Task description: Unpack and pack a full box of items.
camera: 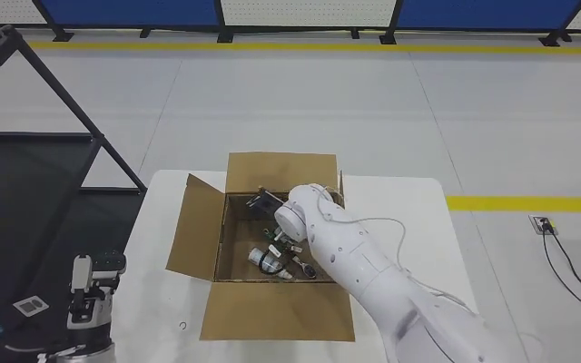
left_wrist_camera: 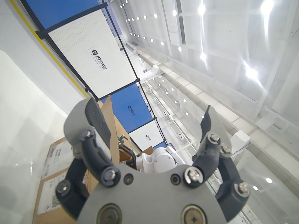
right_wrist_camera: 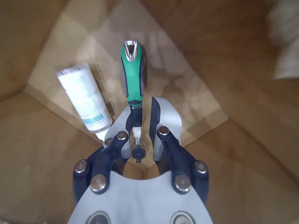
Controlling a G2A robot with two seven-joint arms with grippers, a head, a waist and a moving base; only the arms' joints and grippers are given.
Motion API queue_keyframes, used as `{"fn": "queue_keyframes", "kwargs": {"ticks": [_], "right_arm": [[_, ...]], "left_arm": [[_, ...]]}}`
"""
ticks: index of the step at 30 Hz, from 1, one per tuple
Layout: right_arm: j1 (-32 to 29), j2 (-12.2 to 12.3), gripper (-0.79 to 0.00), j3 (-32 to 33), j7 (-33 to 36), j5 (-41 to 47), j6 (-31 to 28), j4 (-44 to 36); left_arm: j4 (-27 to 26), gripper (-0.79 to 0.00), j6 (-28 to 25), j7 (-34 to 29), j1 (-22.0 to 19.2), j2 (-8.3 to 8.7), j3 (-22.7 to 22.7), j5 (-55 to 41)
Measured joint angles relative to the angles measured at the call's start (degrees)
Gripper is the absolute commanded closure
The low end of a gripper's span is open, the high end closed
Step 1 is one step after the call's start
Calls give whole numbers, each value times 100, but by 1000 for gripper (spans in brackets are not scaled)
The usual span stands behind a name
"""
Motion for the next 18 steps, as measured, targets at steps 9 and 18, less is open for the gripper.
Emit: {"fn": "queue_keyframes", "kwargs": {"ticks": [9,18], "right_arm": [[-144,563,0,802,-374,-96,-82,-1661],[-2939,1726,0,3238,535,-1436,377,-6969]], "left_arm": [[-8,-785,57,-80,-53,-1,71,44],[-24,-785,122,-119,-103,-4,206,240]]}}
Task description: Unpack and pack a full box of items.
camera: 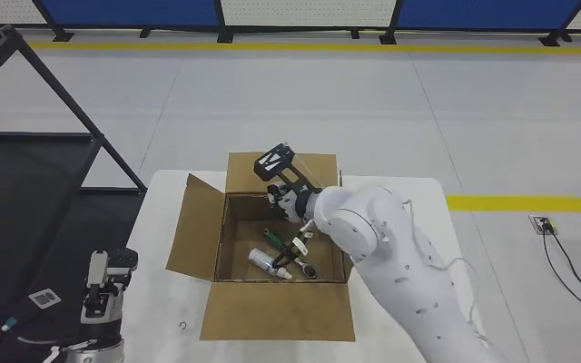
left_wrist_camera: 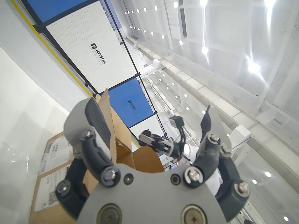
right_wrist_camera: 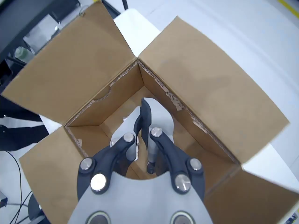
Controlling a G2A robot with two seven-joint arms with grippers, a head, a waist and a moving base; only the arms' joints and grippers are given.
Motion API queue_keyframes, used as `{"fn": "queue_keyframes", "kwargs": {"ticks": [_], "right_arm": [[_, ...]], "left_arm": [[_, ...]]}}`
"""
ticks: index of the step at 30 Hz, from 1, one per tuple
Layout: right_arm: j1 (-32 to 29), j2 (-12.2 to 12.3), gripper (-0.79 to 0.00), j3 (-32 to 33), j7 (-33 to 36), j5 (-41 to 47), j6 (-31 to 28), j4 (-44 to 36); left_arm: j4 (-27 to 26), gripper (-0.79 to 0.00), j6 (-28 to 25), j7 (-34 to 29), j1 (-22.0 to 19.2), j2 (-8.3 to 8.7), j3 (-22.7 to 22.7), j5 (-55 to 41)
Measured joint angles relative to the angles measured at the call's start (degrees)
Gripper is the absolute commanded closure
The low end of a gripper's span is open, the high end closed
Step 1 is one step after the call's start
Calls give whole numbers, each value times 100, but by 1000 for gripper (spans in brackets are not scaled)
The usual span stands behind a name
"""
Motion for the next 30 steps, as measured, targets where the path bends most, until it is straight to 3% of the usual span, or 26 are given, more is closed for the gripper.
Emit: {"fn": "queue_keyframes", "kwargs": {"ticks": [3,6,15,22,30], "right_arm": [[-372,11,0,108,13,-77,23,-810],[-112,8,0,65,5,-10,18,-426],[-256,38,0,263,-297,143,44,-208],[-667,200,0,1340,-270,496,241,-677],[-1300,400,0,2456,313,821,339,-822]], "left_arm": [[-16,-785,-3,-20,26,0,19,51],[-24,-785,13,-31,44,0,21,67],[-31,-785,36,-37,34,1,19,76],[19,-785,138,-60,-13,9,48,369],[85,-785,322,-12,-198,14,157,694]]}}
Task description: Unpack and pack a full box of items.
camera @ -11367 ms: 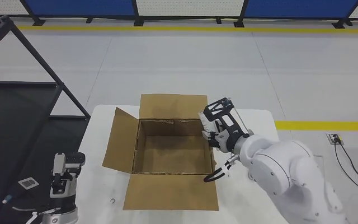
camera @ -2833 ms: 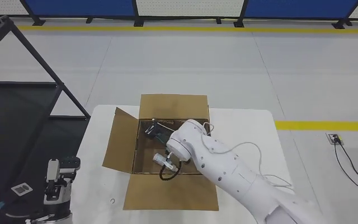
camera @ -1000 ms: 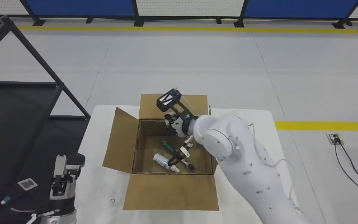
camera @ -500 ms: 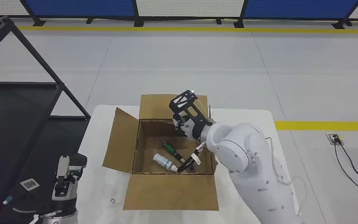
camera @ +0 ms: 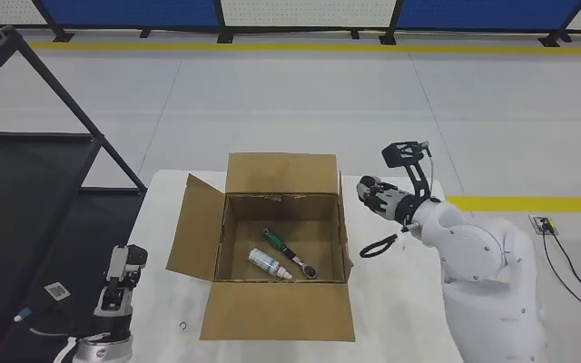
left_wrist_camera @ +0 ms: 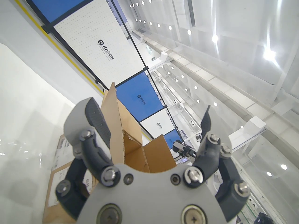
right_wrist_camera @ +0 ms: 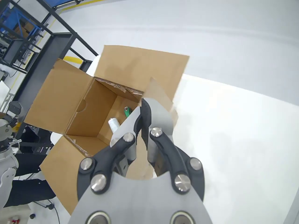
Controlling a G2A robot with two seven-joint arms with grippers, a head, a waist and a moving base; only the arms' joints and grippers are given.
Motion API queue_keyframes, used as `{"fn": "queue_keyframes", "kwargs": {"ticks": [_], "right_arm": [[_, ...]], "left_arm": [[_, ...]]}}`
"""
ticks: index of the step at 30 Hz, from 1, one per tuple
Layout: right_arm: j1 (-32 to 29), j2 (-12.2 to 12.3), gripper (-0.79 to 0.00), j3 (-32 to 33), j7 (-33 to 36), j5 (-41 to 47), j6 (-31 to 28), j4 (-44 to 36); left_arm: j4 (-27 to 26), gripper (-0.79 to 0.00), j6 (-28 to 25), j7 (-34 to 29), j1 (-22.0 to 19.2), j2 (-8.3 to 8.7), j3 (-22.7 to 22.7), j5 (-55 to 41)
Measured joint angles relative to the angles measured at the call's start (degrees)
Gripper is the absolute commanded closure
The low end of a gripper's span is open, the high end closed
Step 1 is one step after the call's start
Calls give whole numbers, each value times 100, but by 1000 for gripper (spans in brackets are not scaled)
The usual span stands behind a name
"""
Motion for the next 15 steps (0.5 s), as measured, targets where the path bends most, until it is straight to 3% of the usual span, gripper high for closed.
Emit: {"fn": "queue_keyframes", "kwargs": {"ticks": [5,15], "right_arm": [[48,53,0,-128,299,279,-323,424],[411,77,0,-736,242,789,-833,958]], "left_arm": [[66,-785,196,-302,-209,21,186,242],[-21,-785,307,-661,-407,32,780,697]]}}
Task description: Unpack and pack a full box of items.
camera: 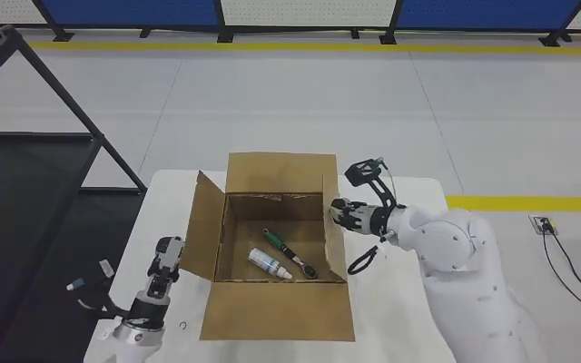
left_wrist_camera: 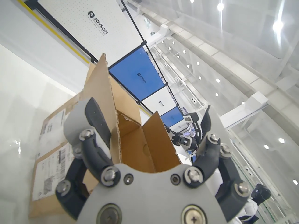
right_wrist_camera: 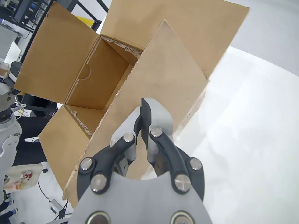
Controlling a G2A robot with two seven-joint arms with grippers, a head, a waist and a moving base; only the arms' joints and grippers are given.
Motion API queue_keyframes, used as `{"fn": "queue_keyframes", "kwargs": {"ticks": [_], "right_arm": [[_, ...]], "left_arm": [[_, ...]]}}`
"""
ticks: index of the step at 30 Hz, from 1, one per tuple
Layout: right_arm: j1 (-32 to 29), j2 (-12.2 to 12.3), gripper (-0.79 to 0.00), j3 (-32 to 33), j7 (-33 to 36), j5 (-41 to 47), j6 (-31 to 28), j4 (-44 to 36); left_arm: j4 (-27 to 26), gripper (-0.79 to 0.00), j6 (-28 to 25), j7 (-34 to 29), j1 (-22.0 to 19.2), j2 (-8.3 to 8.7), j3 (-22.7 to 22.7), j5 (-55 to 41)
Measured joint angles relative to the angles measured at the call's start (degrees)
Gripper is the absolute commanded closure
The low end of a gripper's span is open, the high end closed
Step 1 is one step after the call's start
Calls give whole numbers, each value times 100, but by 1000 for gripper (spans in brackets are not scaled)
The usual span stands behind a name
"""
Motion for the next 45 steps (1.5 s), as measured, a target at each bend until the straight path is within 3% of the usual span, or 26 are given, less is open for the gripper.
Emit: {"fn": "queue_keyframes", "kwargs": {"ticks": [7,16,35,45], "right_arm": [[314,10,0,-394,-30,205,-221,432],[718,-42,0,-1042,-307,177,-153,1338],[918,-8,0,-1495,-436,74,-20,1850],[921,37,0,-1473,-602,165,13,1678]], "left_arm": [[7,-785,119,-159,-40,-13,645,413],[396,-785,619,-211,-489,-39,1174,618],[877,-785,1182,-486,-846,-12,1370,719],[691,-785,1014,-354,-760,10,1308,604]]}}
